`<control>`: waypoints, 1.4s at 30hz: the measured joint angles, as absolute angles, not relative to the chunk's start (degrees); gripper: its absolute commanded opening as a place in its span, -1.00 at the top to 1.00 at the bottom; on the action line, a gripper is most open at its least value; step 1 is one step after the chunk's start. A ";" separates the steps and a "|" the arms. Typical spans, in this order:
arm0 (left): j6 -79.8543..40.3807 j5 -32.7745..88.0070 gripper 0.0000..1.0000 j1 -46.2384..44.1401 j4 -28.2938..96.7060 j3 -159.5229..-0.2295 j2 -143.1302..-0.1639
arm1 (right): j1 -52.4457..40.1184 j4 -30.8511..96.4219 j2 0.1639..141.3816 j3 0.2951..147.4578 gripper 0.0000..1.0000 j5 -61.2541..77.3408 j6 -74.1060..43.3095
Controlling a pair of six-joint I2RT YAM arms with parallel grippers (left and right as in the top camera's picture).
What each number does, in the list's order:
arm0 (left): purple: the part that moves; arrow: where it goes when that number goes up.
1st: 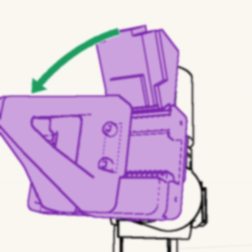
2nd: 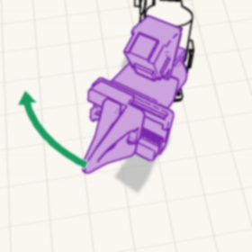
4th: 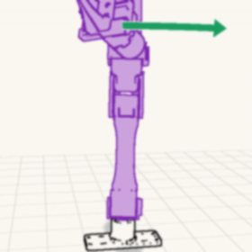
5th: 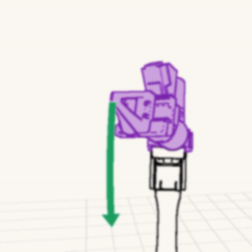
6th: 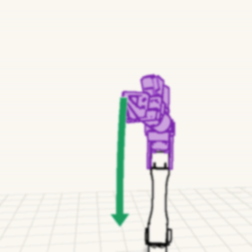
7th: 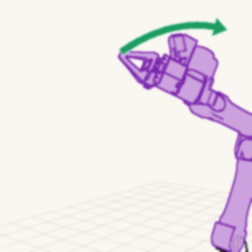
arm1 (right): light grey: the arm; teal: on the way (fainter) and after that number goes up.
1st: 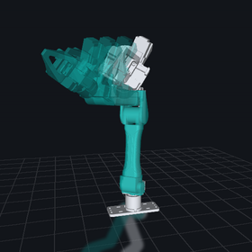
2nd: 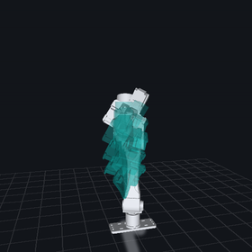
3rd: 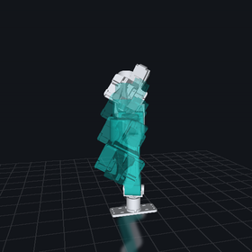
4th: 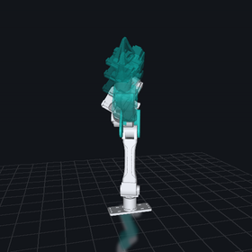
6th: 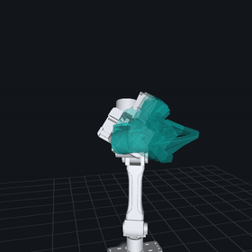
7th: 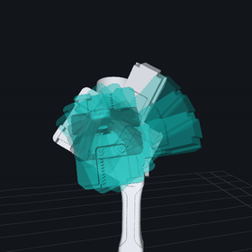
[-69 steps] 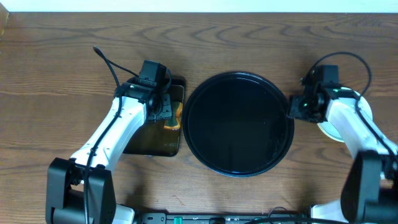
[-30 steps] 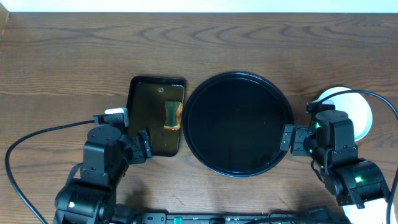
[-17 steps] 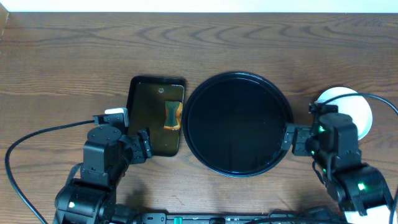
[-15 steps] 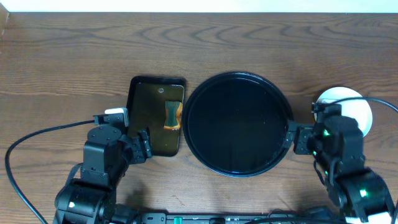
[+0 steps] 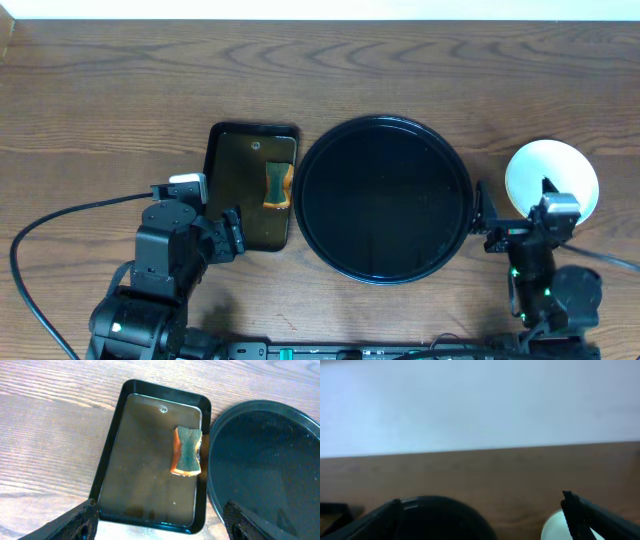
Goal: Clean dirty plates on tray and stack at the side
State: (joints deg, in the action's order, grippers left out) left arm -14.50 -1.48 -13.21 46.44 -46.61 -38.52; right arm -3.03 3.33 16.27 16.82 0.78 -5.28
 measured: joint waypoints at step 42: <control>-14.50 -1.50 -0.61 -13.21 46.44 -46.61 -38.52 | 0.21 3.44 0.97 0.38 -0.99 7.09 -1.85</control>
State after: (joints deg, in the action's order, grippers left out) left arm -14.50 -1.50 -13.21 46.44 -46.61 -38.52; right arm 0.21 3.44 0.97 0.38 7.09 -1.85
